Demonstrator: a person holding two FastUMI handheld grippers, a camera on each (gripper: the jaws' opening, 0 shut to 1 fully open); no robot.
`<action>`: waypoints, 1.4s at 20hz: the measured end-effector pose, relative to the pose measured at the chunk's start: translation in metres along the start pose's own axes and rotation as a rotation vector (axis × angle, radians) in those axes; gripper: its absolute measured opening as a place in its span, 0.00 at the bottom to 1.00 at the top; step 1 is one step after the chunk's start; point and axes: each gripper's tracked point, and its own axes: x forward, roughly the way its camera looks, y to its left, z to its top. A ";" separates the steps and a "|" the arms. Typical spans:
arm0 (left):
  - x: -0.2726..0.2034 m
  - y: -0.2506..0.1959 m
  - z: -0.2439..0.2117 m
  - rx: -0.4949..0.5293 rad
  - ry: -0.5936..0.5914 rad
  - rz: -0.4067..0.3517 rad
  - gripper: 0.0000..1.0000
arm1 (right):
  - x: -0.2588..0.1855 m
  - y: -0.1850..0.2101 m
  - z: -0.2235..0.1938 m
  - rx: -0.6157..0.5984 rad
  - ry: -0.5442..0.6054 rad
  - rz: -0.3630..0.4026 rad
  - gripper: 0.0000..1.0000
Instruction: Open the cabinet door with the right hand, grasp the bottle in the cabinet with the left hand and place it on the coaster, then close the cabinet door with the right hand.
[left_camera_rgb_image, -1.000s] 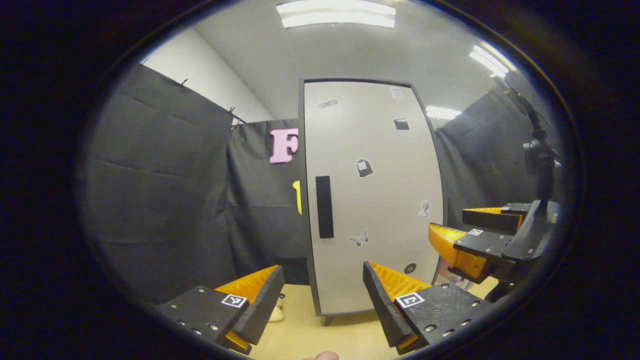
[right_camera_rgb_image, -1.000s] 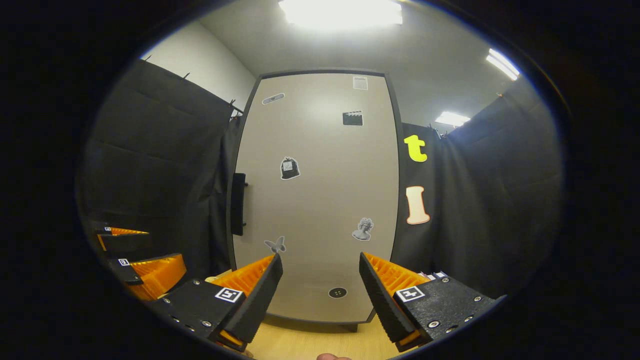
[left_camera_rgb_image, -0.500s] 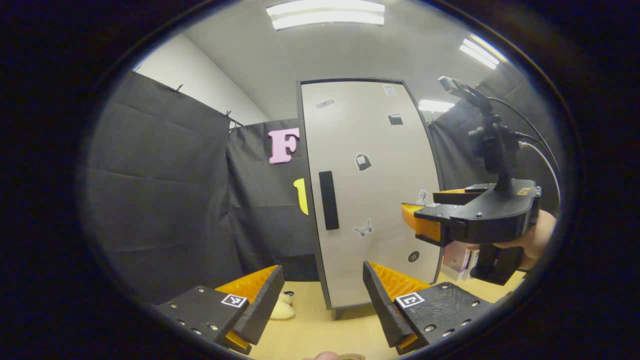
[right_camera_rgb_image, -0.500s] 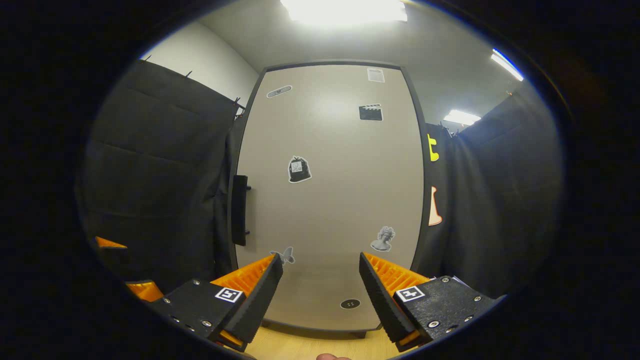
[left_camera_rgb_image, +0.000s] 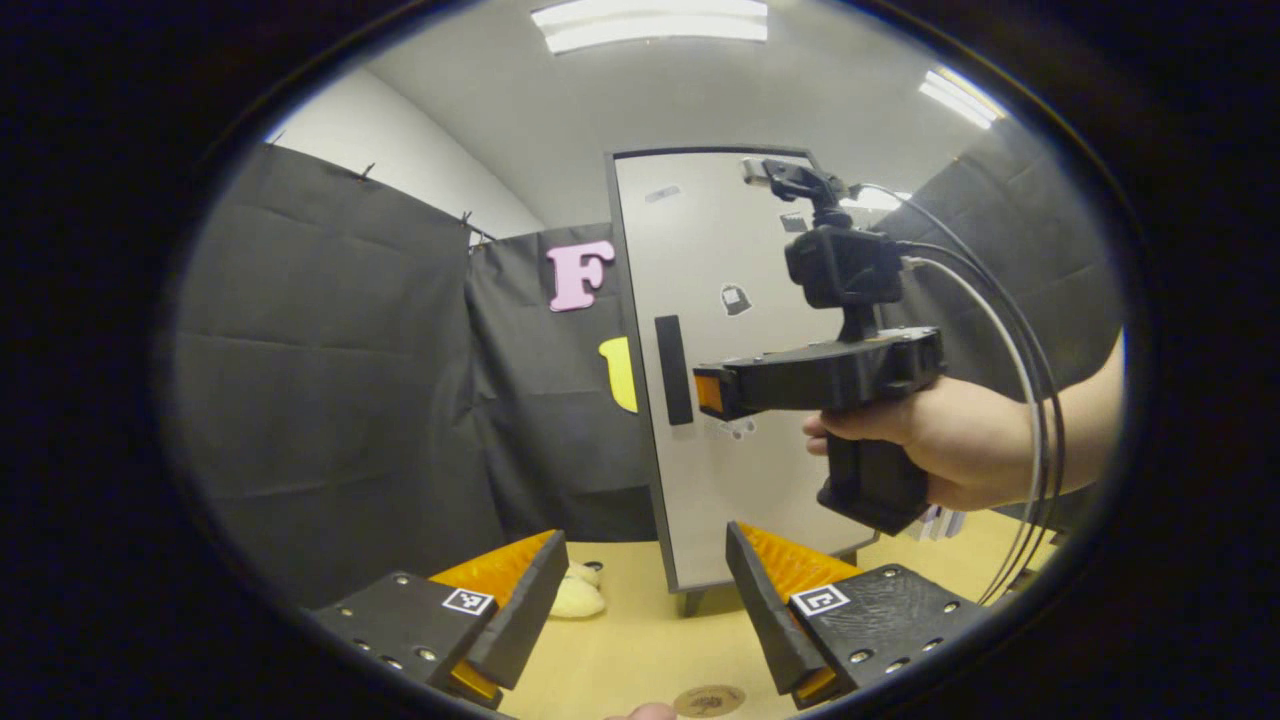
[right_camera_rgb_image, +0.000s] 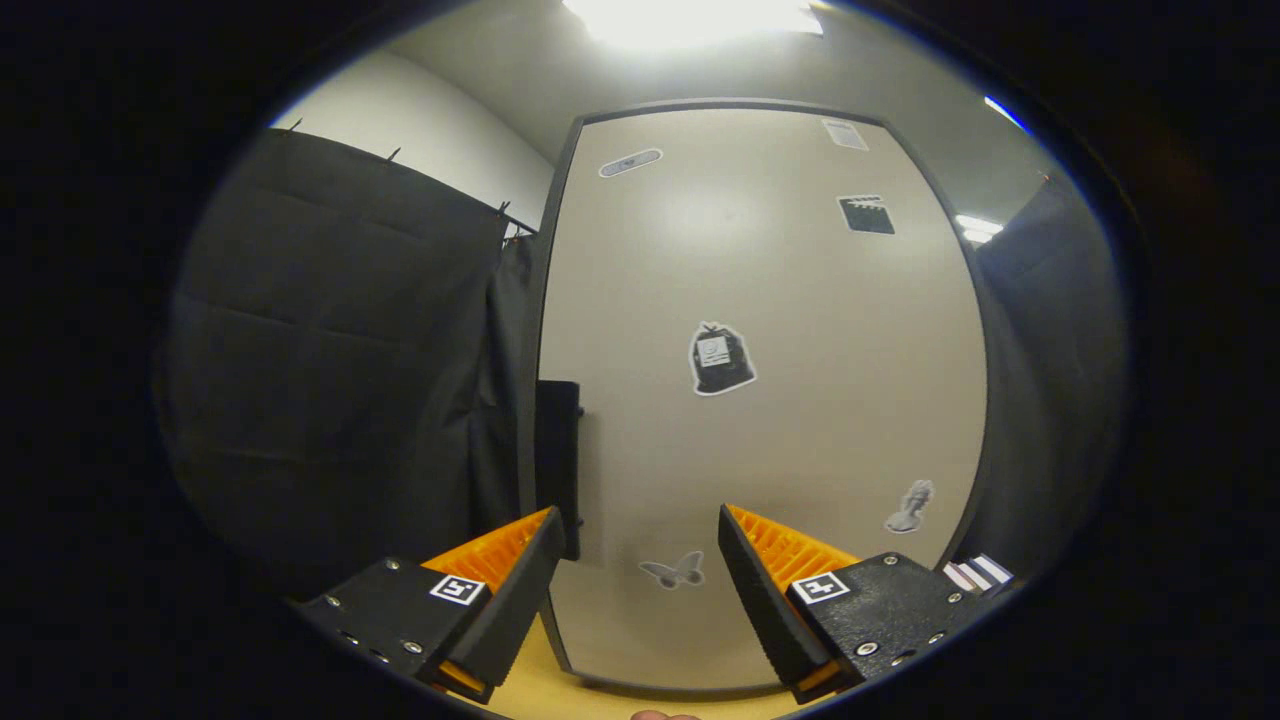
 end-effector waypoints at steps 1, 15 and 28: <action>-0.003 0.004 -0.003 0.002 0.006 0.008 0.94 | 0.008 0.007 0.000 0.001 0.003 0.005 0.95; -0.010 0.031 -0.036 -0.102 0.085 0.064 0.94 | 0.059 0.043 -0.019 -0.081 0.048 0.038 0.37; 0.008 0.031 -0.036 -0.114 0.072 0.037 0.94 | 0.042 0.046 -0.022 -0.046 0.112 0.251 0.20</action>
